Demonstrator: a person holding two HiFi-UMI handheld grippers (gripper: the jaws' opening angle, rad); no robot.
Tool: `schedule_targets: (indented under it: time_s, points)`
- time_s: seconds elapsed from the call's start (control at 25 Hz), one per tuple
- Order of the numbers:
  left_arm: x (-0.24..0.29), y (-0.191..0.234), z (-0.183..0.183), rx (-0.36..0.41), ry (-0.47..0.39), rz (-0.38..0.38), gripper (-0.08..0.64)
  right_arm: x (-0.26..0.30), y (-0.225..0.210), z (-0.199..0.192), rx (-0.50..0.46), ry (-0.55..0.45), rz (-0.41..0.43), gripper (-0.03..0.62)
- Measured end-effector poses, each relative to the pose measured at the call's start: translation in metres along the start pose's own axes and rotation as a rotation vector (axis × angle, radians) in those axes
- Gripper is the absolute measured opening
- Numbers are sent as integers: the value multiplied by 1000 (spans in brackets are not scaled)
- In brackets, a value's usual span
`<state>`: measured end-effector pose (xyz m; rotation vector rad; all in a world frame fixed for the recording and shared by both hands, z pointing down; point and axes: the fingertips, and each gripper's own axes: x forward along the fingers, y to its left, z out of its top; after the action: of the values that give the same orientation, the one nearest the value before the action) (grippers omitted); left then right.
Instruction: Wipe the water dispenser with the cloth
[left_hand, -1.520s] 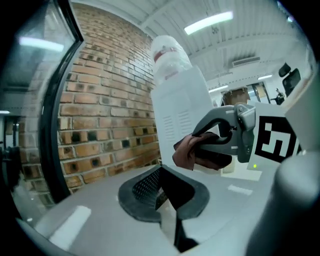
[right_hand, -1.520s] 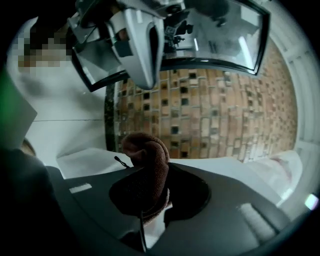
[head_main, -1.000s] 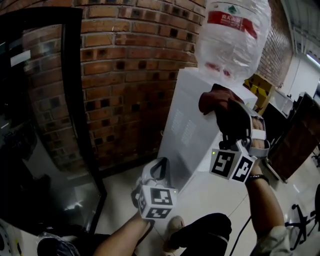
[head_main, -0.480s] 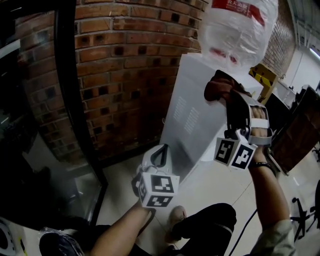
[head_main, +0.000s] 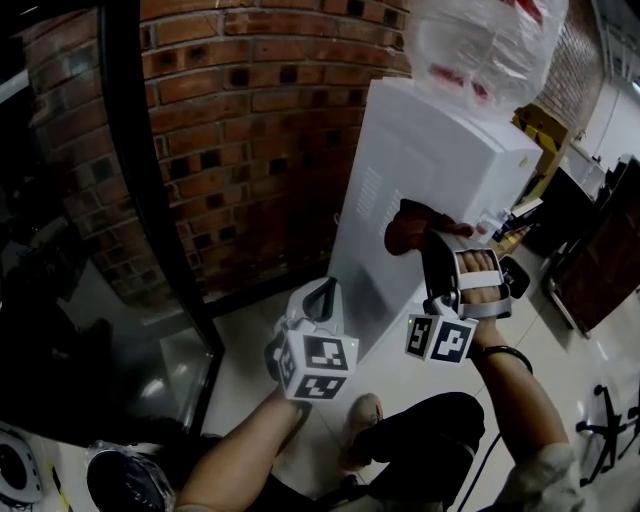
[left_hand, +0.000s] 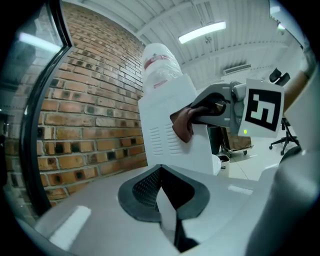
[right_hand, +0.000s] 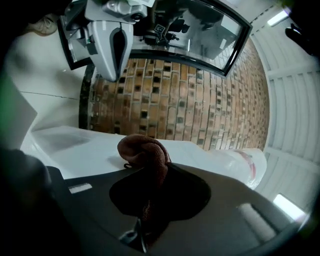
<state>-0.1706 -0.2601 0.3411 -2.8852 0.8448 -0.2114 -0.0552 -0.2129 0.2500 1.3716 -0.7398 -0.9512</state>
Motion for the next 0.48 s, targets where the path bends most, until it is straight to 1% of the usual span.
schedule_targets:
  time_s: [0.16, 0.28, 0.36, 0.48]
  points:
    - [-1, 1, -11, -1, 19, 1, 0, -3, 55, 8, -42, -23, 111, 72]
    - [0, 4, -23, -30, 20, 8, 0, -6, 92, 15, -54, -45, 194, 72]
    - [2, 6, -36, -51, 32, 21, 0, -9, 119, 16, -73, -43, 254, 73]
    - [5, 7, -60, -60, 66, 38, 0, -13, 155, 19, -89, -54, 328, 73]
